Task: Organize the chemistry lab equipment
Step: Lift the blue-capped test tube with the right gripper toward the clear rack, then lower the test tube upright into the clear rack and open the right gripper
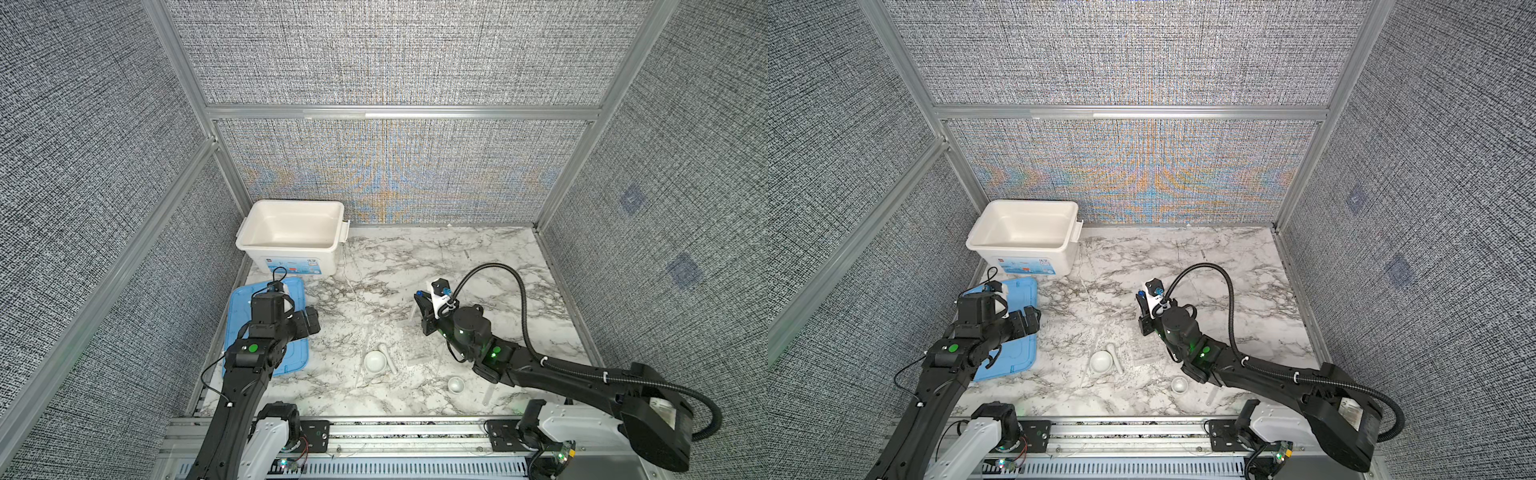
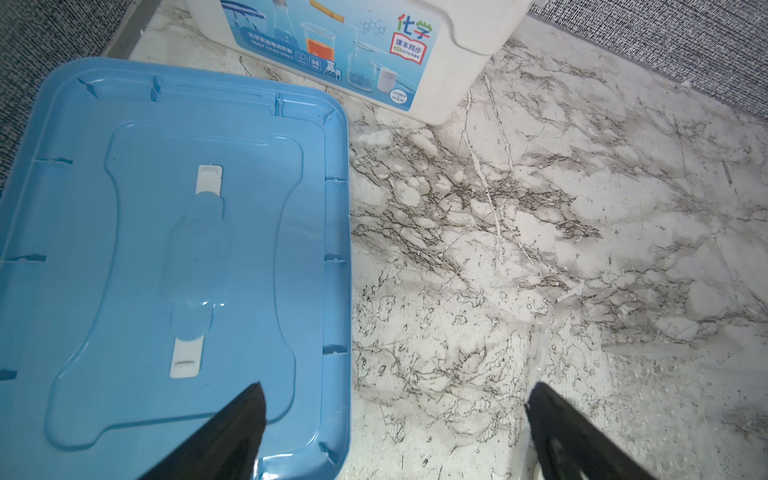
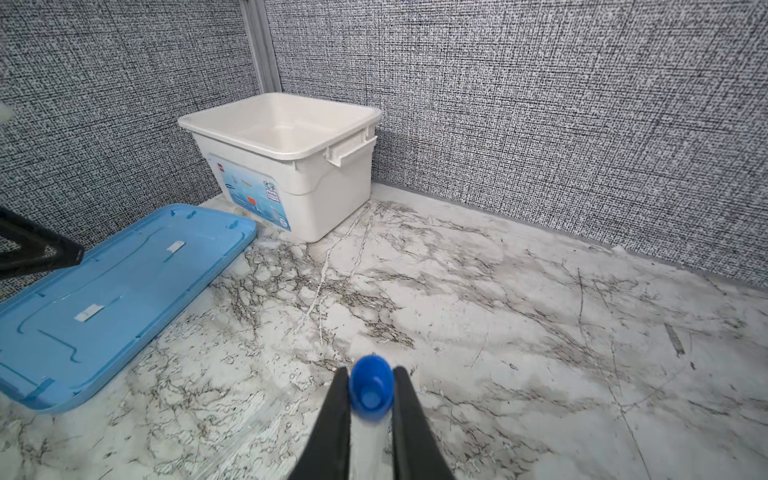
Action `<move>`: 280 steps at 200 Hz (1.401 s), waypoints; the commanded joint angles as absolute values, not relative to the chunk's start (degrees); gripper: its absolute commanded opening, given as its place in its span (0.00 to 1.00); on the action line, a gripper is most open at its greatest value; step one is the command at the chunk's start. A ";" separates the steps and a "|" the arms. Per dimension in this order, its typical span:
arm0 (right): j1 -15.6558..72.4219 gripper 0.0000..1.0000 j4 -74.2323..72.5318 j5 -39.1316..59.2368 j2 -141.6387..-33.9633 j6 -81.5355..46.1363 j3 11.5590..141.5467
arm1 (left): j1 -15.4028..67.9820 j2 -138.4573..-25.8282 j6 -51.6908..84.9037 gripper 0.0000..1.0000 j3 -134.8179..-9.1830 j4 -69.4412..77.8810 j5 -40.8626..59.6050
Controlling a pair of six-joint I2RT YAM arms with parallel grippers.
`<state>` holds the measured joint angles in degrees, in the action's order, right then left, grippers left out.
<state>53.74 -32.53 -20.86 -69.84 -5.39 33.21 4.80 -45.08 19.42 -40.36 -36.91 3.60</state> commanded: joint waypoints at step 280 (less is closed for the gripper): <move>61.14 0.24 -45.68 -29.68 -78.98 -1.43 29.08 | 4.84 -45.35 19.08 0.99 -40.42 -35.59 3.41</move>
